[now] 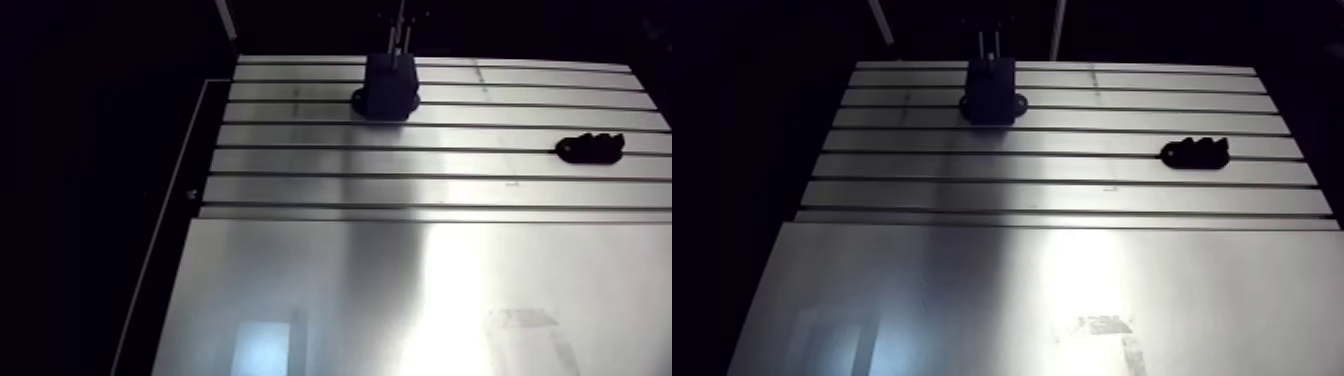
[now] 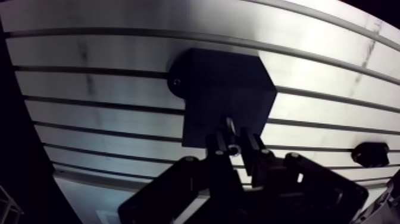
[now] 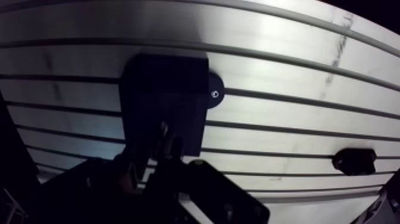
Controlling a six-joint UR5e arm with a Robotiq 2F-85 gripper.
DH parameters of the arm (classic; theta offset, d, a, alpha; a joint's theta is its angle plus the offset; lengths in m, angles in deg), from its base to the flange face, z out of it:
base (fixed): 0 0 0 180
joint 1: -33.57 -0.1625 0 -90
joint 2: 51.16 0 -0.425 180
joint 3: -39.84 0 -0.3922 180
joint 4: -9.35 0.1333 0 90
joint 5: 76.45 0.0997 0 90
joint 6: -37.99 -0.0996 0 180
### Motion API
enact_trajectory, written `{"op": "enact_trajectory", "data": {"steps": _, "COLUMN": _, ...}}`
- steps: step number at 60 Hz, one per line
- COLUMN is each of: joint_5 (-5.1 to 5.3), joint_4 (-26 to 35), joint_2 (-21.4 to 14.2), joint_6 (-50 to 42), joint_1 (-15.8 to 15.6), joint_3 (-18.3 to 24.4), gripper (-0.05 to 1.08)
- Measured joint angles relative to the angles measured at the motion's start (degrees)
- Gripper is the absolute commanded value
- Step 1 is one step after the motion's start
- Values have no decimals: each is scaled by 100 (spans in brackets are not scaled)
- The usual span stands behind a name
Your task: Pick up the M10 bolt and insert it into the hole until fully seated.
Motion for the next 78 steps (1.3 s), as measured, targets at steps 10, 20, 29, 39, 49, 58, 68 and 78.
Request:
{"op": "enact_trajectory", "data": {"steps": 10, "joint_5": -1, "joint_4": -6, "joint_2": -20, "joint_6": 23, "joint_1": 8, "joint_3": -41, "gripper": 0}}
{"op": "enact_trajectory", "data": {"steps": 20, "joint_5": -14, "joint_4": -30, "joint_2": -81, "joint_6": 60, "joint_1": 19, "joint_3": -93, "gripper": 0}}
{"op": "enact_trajectory", "data": {"steps": 29, "joint_5": -41, "joint_4": -43, "joint_2": -118, "joint_6": 85, "joint_1": 28, "joint_3": -121, "gripper": 0}}
{"op": "enact_trajectory", "data": {"steps": 39, "joint_5": -58, "joint_4": -48, "joint_2": -164, "joint_6": 97, "joint_1": 32, "joint_3": -120, "gripper": 0}}
{"op": "enact_trajectory", "data": {"steps": 49, "joint_5": -64, "joint_4": -44, "joint_2": -252, "joint_6": 103, "joint_1": 36, "joint_3": -114, "gripper": 0}}
{"op": "enact_trajectory", "data": {"steps": 58, "joint_5": -57, "joint_4": -15, "joint_2": -409, "joint_6": 101, "joint_1": 37, "joint_3": -133, "gripper": 0}}
{"op": "enact_trajectory", "data": {"steps": 68, "joint_5": -44, "joint_4": 135, "joint_2": -700, "joint_6": 90, "joint_1": 46, "joint_3": -161, "gripper": 0}}
{"op": "enact_trajectory", "data": {"steps": 78, "joint_5": -47, "joint_4": 334, "joint_2": -1020, "joint_6": 75, "joint_1": 66, "joint_3": -233, "gripper": 0}}
